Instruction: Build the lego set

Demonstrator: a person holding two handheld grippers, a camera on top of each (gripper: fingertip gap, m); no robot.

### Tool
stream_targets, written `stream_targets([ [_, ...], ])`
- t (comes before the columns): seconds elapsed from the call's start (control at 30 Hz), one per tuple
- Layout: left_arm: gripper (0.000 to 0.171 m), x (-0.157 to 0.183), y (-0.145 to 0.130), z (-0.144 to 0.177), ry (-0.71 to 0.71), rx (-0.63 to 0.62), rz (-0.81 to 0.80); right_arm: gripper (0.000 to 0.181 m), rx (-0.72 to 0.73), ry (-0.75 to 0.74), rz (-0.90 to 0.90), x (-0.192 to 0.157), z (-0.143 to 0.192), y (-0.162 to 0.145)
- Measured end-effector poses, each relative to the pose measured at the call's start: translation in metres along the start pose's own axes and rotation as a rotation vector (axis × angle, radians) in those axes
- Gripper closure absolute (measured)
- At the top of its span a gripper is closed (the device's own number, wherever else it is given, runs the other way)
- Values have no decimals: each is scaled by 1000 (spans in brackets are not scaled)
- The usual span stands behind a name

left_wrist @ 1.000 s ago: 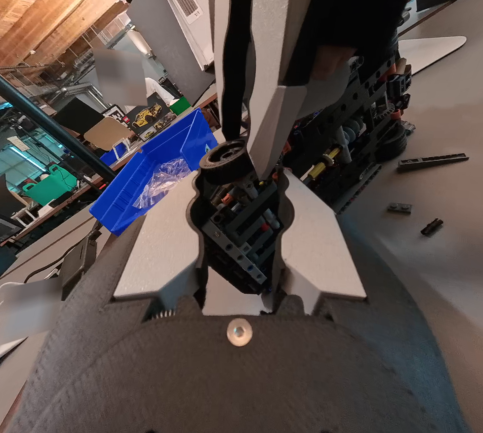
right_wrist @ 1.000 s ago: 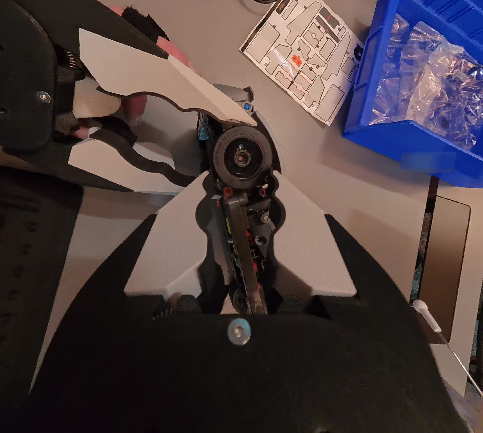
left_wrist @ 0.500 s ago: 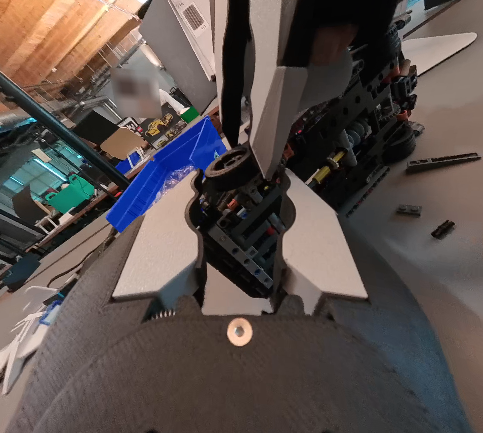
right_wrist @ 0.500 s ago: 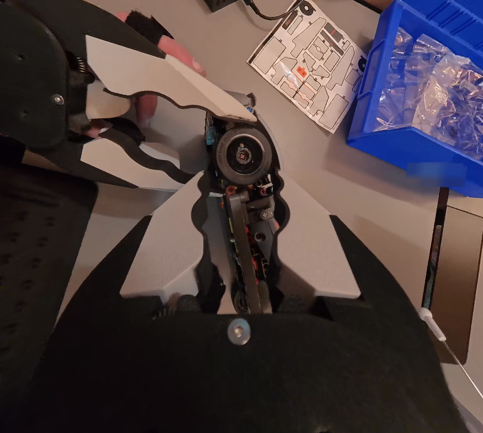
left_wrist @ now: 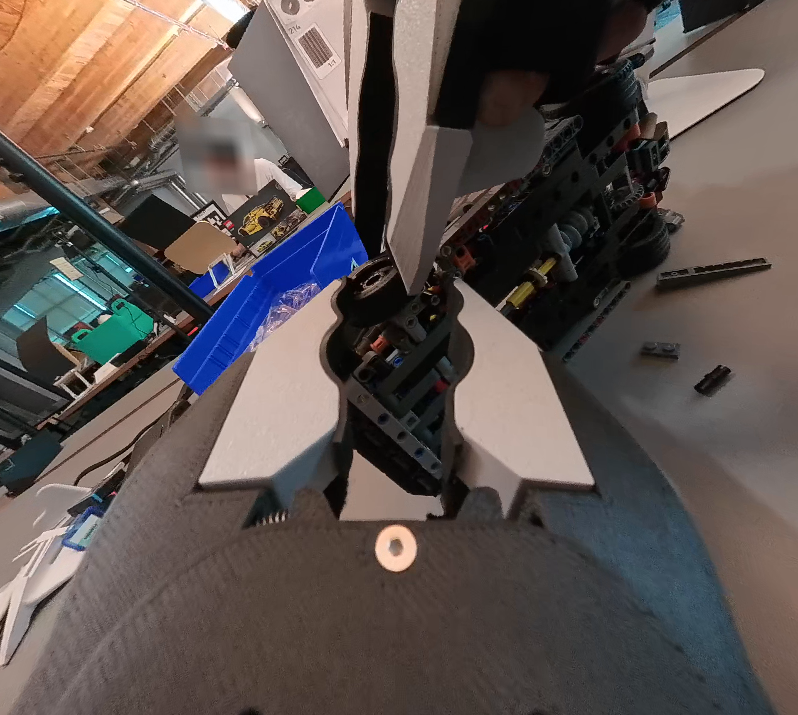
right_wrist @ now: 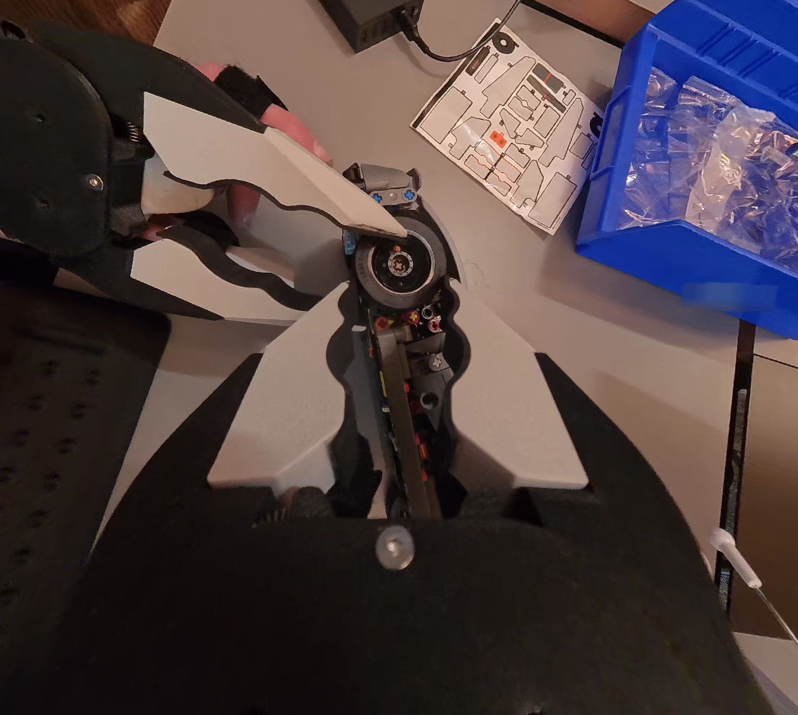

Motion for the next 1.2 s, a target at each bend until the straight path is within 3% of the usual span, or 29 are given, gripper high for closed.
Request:
stream_targets([
  [0.5,131,-2,-2,0,14,4,9,142,6,-35,15,-1,1,4],
  [0.9,132,-2,-6,-1,8,-14,9,170,64,71,-27,-4,8,9],
  [1.03,131,-1,-4,-1,11,-11,-3,168,76,27,-51,5,10,7],
  [1.2,129,0,-2,-2,4,2,-8,181,41,10,-16,1,0,4],
])
Point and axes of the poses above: each gripper's, where its closed fingertips meet, z back along the fingers, y out of its top, x = y × z across the jaws, the point moved 6 cm from there along z, back along the fingers, and after that the axes turned 15 degrees about -z, right-handed, at the moved point
